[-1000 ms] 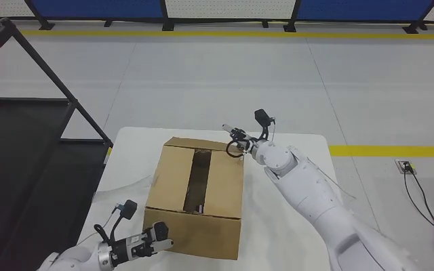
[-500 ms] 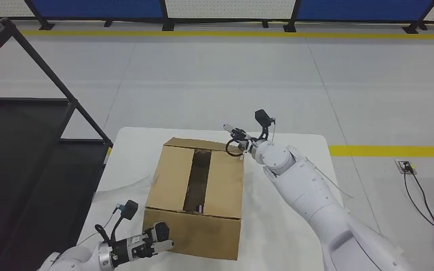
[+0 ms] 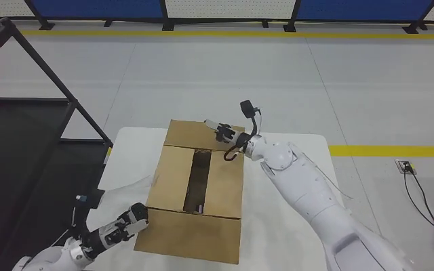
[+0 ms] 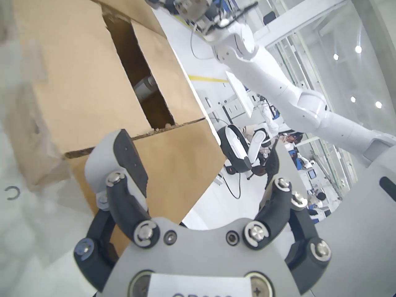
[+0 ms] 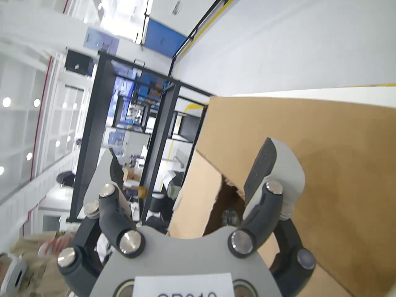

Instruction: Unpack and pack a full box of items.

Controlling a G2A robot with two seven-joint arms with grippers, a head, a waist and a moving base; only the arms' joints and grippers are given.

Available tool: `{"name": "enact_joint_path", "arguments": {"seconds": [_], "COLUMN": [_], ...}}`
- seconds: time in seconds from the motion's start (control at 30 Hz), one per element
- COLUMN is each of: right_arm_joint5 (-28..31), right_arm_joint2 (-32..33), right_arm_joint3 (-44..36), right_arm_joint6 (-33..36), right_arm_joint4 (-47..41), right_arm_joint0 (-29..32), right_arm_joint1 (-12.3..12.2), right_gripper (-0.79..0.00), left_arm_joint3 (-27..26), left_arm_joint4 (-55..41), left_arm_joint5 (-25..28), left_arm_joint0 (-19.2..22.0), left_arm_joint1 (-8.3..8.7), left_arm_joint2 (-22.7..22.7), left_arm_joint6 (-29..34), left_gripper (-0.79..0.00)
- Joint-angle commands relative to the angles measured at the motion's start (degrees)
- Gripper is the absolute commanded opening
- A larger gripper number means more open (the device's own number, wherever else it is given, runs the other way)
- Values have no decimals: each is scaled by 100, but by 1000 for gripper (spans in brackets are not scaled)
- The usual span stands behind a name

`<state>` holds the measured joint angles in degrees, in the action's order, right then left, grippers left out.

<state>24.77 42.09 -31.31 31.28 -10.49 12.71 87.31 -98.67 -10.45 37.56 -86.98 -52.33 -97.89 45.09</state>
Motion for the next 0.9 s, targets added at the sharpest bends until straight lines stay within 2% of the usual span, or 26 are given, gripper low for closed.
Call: {"name": "enact_joint_path", "arguments": {"seconds": [0.0,0.1,0.2,0.53,0.7,0.87], "right_arm_joint5": [1,-176,-444,-444,-746,-872], "right_arm_joint2": [-70,-148,-256,-256,-219,-157], "right_arm_joint3": [-230,-552,-809,-809,-1005,-927], "right_arm_joint6": [506,1048,1665,1665,1383,1302], "right_arm_joint4": [303,619,1038,1038,1072,734], "right_arm_joint0": [30,104,109,109,300,423], "right_arm_joint1": [-43,-93,-148,-148,-135,-50], "right_gripper": [0,0,0,0,0,0], "left_arm_joint3": [99,238,367,359,341,470], "left_arm_joint4": [14,121,185,170,263,616], "left_arm_joint5": [-215,-640,-918,-935,-1121,-1273], "left_arm_joint0": [-42,-26,-6,-8,90,253], "left_arm_joint1": [-5,-24,-40,-42,-68,-98], "left_arm_joint2": [-130,-190,-132,-120,62,287], "left_arm_joint6": [-273,-702,-873,-880,-959,-1162], "left_gripper": [0,0,0,0,0,0]}}
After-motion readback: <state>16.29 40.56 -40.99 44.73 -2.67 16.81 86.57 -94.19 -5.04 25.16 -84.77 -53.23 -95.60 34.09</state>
